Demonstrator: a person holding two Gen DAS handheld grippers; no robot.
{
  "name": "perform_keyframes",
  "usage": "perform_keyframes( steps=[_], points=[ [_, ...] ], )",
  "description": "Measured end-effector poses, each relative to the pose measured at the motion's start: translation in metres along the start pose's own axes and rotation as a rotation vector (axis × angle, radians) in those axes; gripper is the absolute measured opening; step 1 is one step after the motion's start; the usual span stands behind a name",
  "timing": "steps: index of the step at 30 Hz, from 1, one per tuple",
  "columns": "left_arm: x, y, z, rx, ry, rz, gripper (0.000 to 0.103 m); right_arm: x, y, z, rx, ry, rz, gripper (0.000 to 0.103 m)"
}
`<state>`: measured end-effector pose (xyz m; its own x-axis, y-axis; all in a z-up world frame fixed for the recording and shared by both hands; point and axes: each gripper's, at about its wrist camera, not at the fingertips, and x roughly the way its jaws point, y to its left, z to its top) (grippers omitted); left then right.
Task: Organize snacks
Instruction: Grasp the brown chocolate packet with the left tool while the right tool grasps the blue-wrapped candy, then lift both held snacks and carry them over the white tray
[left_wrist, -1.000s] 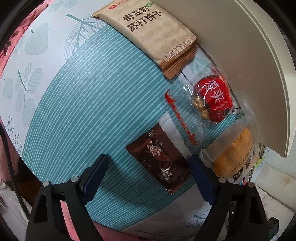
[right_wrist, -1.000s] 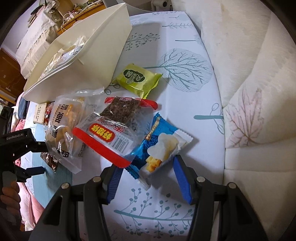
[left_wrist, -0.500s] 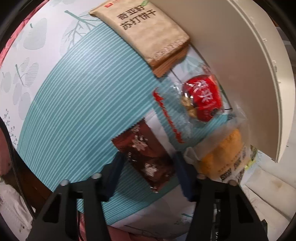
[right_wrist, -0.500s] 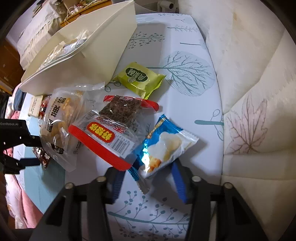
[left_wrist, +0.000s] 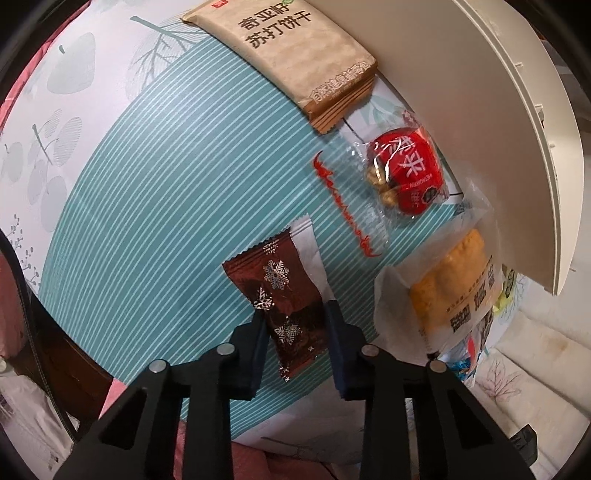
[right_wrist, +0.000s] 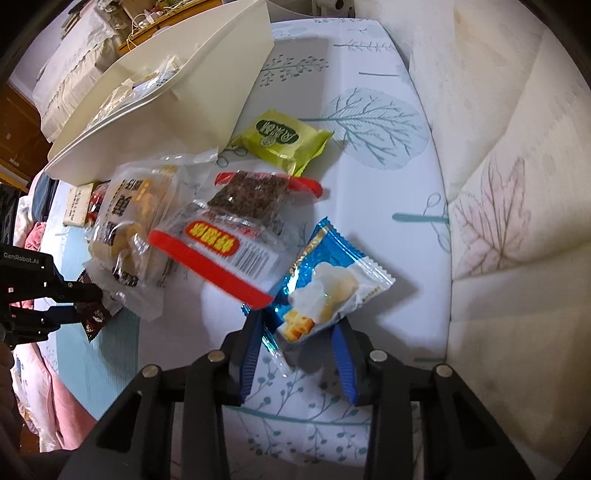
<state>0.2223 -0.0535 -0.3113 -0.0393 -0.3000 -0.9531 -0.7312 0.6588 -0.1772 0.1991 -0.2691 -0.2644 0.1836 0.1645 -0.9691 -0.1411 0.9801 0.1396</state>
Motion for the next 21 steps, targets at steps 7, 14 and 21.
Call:
perform_keyframes(
  steps=[7,14,21],
  points=[
    [-0.009,0.021,-0.011,0.049,-0.014,0.011,0.015,-0.005,0.012,-0.02,-0.005,0.005,0.039,0.032],
    [-0.022,0.033,-0.011,0.078,-0.012,0.035,0.014,-0.009,0.036,-0.038,-0.04,0.007,0.1,0.031],
    [-0.048,0.042,-0.006,0.121,-0.015,0.051,0.013,-0.013,0.064,-0.039,-0.07,-0.013,0.155,0.025]
  ],
)
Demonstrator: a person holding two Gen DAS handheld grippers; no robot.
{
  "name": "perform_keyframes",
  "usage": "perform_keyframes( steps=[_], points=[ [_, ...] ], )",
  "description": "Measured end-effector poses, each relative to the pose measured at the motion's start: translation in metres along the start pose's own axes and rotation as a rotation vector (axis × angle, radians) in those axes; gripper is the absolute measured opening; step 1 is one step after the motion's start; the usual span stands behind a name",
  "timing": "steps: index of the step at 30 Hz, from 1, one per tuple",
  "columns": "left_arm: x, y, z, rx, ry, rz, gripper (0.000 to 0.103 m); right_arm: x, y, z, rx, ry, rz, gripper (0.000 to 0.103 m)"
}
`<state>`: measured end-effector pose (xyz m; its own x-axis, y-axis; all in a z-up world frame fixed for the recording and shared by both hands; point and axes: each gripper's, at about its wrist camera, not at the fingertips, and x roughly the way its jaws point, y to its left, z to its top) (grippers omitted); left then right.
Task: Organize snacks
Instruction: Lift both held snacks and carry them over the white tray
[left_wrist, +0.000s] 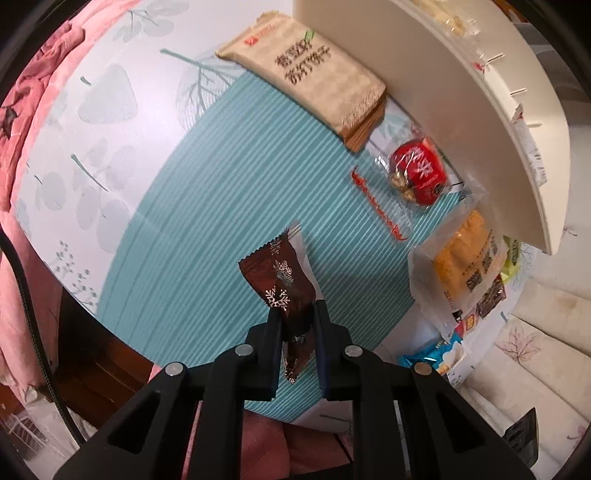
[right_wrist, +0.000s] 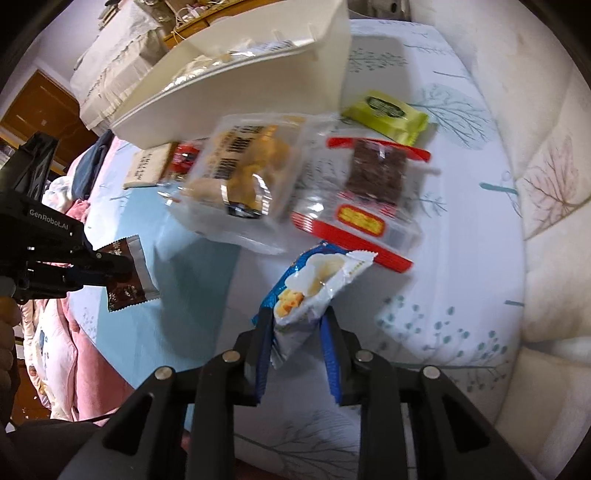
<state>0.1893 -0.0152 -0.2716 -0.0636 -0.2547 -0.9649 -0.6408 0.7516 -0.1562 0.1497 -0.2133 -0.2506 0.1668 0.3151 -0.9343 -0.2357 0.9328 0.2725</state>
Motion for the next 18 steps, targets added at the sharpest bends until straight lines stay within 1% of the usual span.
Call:
perform_keyframes(
  steps=[5,12,18],
  points=[
    [-0.026,0.005,0.008,0.025,-0.009,0.0,0.013,-0.001,0.015,0.003,-0.013,0.013,0.032,0.022],
    [-0.07,0.022,0.028,0.068,-0.019,-0.04,0.013,-0.007,0.044,0.011,-0.064,0.041,0.077,0.021],
    [-0.098,0.018,0.038,0.12,-0.033,-0.064,0.013,-0.017,0.074,0.021,-0.099,0.035,0.099,0.021]
  ],
)
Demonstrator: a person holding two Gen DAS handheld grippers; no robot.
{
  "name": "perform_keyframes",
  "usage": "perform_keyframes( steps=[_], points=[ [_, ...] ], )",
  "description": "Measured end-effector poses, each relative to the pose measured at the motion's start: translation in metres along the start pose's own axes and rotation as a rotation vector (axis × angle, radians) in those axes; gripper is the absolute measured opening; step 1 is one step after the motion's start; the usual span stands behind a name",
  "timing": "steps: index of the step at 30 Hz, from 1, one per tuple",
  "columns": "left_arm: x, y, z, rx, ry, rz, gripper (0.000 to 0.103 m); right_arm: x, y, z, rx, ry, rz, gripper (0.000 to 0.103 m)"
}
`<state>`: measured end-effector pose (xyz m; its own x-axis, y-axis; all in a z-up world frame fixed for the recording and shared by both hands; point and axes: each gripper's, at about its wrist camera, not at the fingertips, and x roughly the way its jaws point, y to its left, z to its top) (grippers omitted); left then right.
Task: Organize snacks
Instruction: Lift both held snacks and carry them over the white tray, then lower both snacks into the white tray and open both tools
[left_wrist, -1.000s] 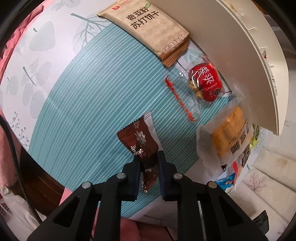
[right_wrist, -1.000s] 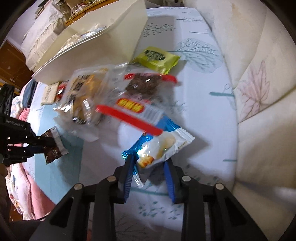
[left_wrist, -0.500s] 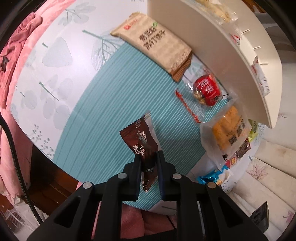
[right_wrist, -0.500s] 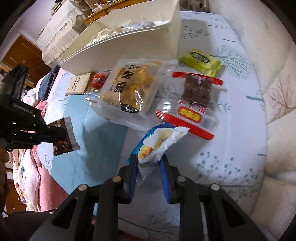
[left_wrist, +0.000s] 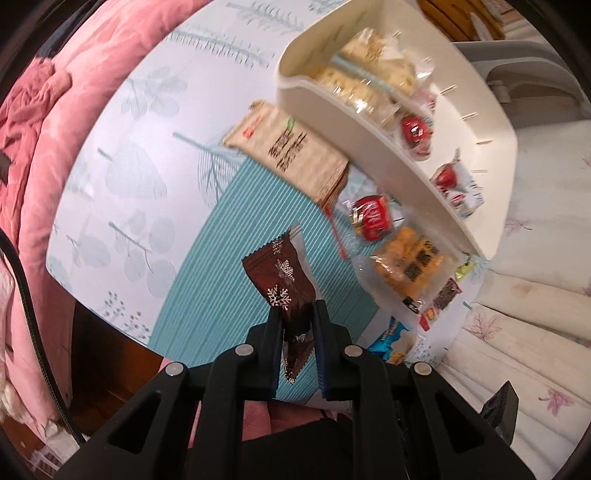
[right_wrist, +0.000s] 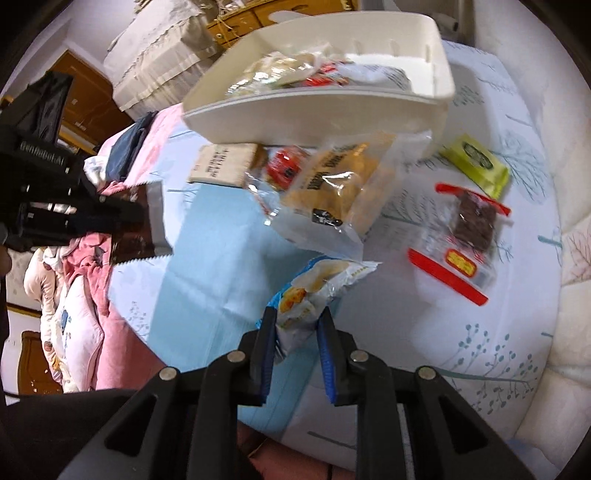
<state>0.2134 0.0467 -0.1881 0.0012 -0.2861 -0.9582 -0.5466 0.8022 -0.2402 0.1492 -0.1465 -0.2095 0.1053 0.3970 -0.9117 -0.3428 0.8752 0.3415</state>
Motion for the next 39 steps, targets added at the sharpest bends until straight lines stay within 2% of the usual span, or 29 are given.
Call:
perform_keyframes(
  steps=[4,12,19,30,39],
  points=[
    [-0.022,-0.007,0.008,0.054,-0.017,-0.01,0.013,-0.007,0.013,0.007,-0.019,-0.005,0.03,0.021],
    [-0.062,-0.024,0.029,0.167,-0.053,-0.031,0.013,-0.036,0.046,0.035,-0.074,-0.099,0.064,0.021],
    [-0.085,-0.04,0.056,0.276,-0.086,-0.022,0.013,-0.054,0.064,0.066,-0.092,-0.182,0.061,0.021],
    [-0.086,-0.068,0.099,0.416,-0.088,-0.015,0.013,-0.059,0.074,0.114,-0.083,-0.292,-0.034,0.021],
    [-0.064,-0.089,0.125,0.529,-0.09,-0.046,0.013,-0.041,0.069,0.136,-0.066,-0.321,-0.149,0.021]
  ],
)
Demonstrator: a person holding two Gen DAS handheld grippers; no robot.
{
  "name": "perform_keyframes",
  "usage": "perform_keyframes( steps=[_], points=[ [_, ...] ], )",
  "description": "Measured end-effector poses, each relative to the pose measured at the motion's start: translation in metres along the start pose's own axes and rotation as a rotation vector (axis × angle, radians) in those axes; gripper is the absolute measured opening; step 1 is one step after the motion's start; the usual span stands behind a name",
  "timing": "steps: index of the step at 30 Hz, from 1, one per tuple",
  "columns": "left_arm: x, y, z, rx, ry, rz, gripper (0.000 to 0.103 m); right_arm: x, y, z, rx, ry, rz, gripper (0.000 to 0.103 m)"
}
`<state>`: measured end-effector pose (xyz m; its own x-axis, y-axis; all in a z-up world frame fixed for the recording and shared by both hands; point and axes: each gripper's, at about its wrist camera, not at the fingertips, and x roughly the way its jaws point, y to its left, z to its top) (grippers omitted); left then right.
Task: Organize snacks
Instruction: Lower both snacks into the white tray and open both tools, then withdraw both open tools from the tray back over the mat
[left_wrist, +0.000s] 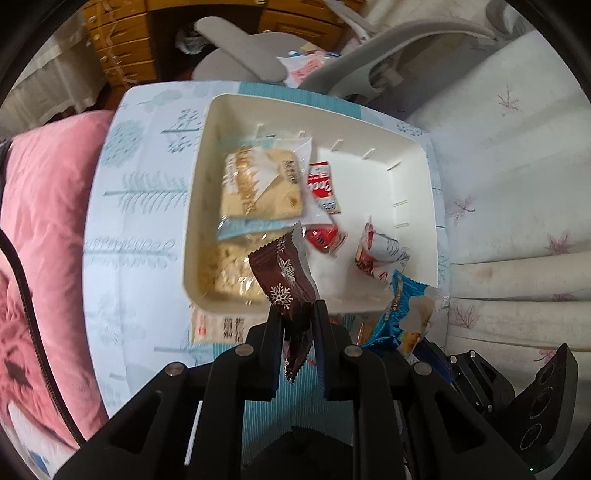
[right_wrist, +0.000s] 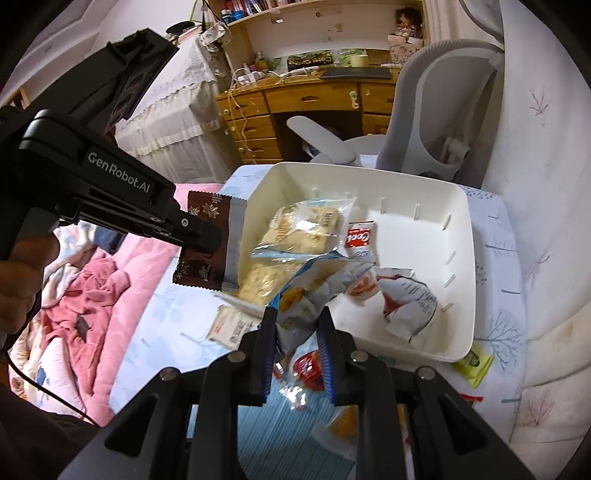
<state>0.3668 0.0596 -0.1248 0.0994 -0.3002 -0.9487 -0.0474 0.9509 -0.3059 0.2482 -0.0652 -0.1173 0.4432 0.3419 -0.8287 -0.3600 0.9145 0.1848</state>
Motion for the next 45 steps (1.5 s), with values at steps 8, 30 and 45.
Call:
perform_keyframes(
  steps=[8,30,45],
  points=[
    [0.024,-0.014,0.014,0.1,-0.002,-0.032,0.013,0.015,-0.008,0.004,0.02,0.002,-0.054,0.021],
    [0.018,-0.045,-0.013,0.13,-0.076,-0.018,0.028,-0.005,-0.034,-0.008,0.078,-0.014,-0.087,0.033],
    [-0.014,-0.046,-0.085,-0.011,-0.199,0.009,0.045,-0.057,-0.047,-0.043,0.066,-0.046,-0.027,0.042]
  ],
)
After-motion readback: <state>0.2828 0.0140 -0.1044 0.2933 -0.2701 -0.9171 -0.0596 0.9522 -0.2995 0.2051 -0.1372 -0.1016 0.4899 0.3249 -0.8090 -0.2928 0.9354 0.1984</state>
